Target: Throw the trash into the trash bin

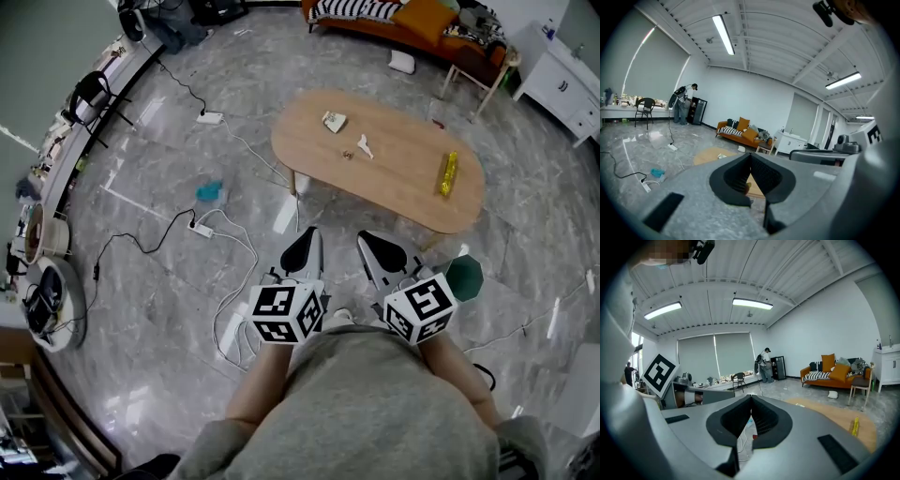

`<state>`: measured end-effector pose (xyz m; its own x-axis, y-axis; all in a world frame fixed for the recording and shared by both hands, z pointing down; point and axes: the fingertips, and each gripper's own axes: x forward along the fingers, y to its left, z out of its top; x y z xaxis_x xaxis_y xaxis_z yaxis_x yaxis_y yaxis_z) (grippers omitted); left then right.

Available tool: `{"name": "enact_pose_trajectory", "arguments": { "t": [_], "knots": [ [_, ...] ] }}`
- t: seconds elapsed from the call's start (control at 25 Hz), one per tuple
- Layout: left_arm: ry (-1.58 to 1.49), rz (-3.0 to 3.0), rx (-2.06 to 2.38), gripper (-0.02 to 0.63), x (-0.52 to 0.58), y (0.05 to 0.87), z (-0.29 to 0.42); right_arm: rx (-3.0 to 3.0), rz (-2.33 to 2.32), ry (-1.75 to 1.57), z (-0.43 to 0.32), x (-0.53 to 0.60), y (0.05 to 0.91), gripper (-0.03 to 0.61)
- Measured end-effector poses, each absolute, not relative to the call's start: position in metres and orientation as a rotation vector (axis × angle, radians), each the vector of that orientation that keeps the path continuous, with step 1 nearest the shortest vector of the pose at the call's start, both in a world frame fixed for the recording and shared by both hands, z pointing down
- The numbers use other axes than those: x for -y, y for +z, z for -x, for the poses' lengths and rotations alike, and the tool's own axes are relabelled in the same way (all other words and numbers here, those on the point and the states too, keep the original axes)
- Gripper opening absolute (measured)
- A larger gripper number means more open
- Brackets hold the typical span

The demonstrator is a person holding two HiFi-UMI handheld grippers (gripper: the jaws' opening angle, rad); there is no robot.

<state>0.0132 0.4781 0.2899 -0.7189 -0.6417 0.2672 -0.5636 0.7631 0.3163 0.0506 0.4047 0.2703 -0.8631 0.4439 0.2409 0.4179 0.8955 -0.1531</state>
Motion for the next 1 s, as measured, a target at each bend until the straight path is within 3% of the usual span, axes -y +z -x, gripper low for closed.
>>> {"name": "enact_pose_trajectory", "arguments": {
  "t": [0.52, 1.0],
  "knots": [
    [-0.308, -0.877, 2.572, 0.011, -0.481, 0.304, 0.016, 2.751, 0.658, 0.131, -0.022, -0.402, 0.28, 0.009],
    [-0.304, -0.83, 2.59, 0.011, -0.469, 0.297, 0.083, 2.748, 0.715, 0.116, 0.054, -0.387, 0.27, 0.009]
  ]
}}
